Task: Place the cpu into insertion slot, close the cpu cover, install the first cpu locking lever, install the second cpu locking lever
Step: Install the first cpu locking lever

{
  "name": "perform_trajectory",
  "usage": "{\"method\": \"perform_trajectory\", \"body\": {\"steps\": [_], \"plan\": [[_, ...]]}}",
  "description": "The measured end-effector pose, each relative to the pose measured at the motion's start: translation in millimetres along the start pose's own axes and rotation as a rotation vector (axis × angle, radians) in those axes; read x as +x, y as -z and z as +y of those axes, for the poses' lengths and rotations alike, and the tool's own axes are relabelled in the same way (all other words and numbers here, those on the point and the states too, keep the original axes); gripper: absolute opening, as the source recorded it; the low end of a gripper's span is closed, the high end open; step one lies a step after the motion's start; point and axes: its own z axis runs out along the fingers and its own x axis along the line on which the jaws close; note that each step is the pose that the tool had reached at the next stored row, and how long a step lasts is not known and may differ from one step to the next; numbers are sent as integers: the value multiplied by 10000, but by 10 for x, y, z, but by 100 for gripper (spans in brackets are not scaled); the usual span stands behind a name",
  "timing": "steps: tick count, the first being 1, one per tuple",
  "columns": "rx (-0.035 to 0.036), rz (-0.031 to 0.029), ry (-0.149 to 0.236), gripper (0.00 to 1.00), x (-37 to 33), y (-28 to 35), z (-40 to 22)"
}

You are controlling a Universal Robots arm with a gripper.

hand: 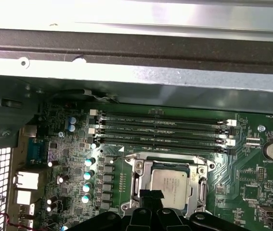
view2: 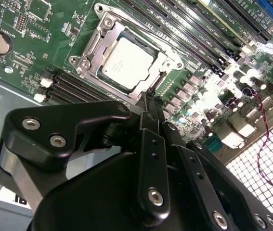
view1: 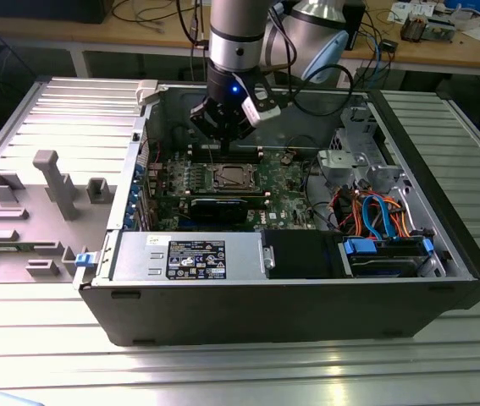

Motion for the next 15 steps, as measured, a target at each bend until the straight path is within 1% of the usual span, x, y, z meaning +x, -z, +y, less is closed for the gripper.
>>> {"method": "perform_trajectory", "body": {"steps": [15], "plan": [[0,0,-1,11,2,-4,35]]}}
